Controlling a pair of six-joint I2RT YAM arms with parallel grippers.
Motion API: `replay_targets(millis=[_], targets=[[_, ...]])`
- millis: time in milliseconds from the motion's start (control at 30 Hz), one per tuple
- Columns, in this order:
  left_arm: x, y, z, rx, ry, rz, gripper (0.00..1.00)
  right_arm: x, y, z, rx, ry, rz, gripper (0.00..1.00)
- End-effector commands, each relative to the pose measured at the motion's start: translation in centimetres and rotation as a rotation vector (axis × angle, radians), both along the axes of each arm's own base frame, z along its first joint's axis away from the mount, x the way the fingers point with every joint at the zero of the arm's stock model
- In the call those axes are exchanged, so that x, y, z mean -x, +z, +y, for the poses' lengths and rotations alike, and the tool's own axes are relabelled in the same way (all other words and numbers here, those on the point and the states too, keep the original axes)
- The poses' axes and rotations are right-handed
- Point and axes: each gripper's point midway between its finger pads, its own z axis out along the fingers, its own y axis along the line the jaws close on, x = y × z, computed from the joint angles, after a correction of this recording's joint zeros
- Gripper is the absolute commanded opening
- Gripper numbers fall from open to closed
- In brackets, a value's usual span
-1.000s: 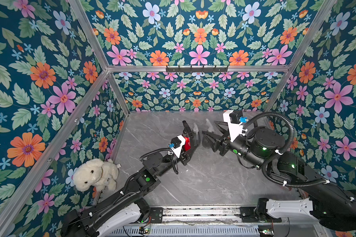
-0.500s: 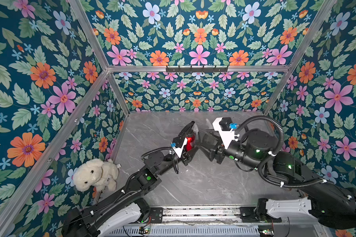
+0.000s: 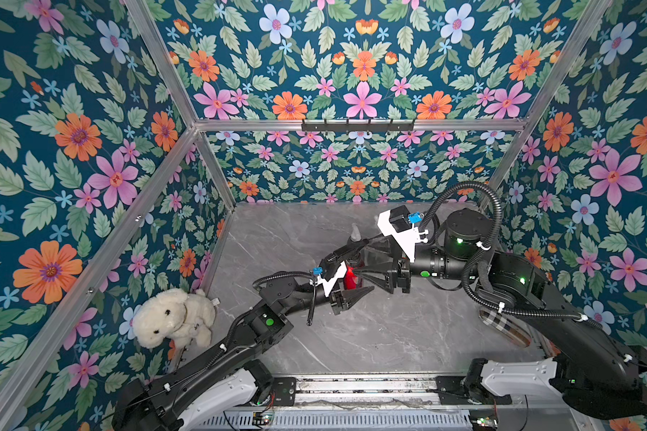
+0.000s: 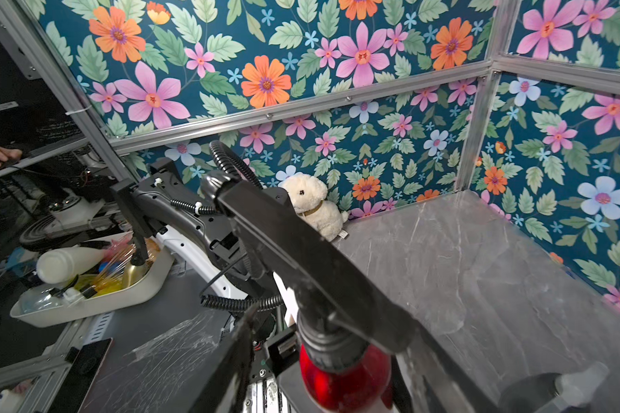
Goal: Attach spray nozzles to spray bottles
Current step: Screw the spray nozzle on the spray bottle.
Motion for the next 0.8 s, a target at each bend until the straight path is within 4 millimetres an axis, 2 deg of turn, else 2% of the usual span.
replay_targets(millis=[0, 267, 467, 567, 767], targets=[[1.0, 1.1, -0.2, 0.027, -0.067, -0.021, 0.0, 0.8, 0.0, 0.5, 0.01, 0.064, -0.01, 0.61], [1.1, 0.9, -0.5, 0.014, -0.083, -0.016, 0.0, 0.1, -0.4, 1.1, 0.027, 0.053, 0.005, 0.42], [-0.2, 1.3, -0.1, 0.032, -0.003, -0.016, 0.0, -1.3, -1.2, 1.2, 0.016, -0.038, 0.023, 0.23], [-1.4, 1.7, 0.3, 0.055, 0.074, -0.015, 0.0, -1.8, -2.2, 1.9, 0.01, -0.117, 0.04, 0.22], [-4.9, 2.1, 1.2, 0.07, 0.289, -0.007, 0.0, -3.7, -6.2, 3.9, 0.062, -0.446, 0.031, 0.24]])
